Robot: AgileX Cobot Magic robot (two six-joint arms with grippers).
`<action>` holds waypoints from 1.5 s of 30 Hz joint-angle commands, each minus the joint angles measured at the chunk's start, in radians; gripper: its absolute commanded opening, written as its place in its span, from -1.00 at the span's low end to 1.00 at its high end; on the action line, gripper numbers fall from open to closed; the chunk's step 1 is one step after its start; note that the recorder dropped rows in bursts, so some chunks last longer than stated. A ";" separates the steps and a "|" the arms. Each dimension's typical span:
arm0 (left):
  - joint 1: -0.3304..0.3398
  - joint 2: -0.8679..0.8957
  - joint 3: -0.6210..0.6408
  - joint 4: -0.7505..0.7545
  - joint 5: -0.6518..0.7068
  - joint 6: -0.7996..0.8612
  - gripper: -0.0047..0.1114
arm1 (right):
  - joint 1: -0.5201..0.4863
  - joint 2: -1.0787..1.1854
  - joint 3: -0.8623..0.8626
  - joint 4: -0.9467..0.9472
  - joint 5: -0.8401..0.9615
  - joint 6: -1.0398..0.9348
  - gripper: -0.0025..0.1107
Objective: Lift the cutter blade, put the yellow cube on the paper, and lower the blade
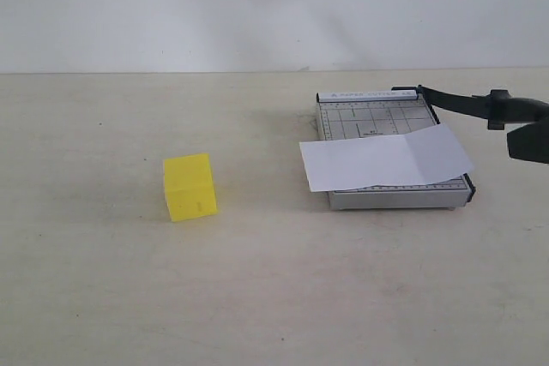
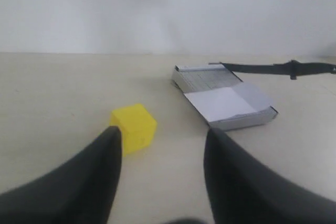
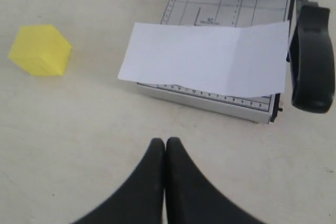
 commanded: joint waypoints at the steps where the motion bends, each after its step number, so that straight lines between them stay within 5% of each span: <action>1: -0.034 0.130 0.024 -0.235 -0.130 0.112 -0.32 | 0.000 -0.129 0.052 0.101 -0.020 -0.070 -0.96; 7: -0.045 0.289 0.024 -0.553 -0.291 0.444 -0.68 | 0.000 -0.245 0.140 0.133 0.029 -0.118 -0.96; 11: -0.045 0.414 0.024 -0.890 -0.302 0.759 -0.72 | 0.000 -0.310 0.241 0.207 0.004 -0.128 -0.96; 16: -0.045 0.647 0.024 -1.537 -0.217 1.570 -0.84 | 0.000 -0.324 0.293 0.256 0.019 -0.158 -0.96; 25: -0.045 1.152 -0.207 -1.537 0.016 1.753 -0.84 | 0.000 -0.324 0.293 0.310 -0.024 -0.304 -0.96; 32: -0.045 1.207 -0.261 -1.537 -0.002 1.780 -0.84 | 0.000 -0.324 0.408 0.312 -0.422 -0.252 -0.96; 39: -0.056 1.279 -0.263 -1.537 -0.006 1.804 -0.84 | 0.000 -0.322 0.486 0.312 -0.526 -0.165 -0.96; 45: -0.148 1.437 -0.341 -1.537 -0.010 1.837 -0.84 | 0.000 -0.322 0.487 0.312 -0.541 -0.140 -0.96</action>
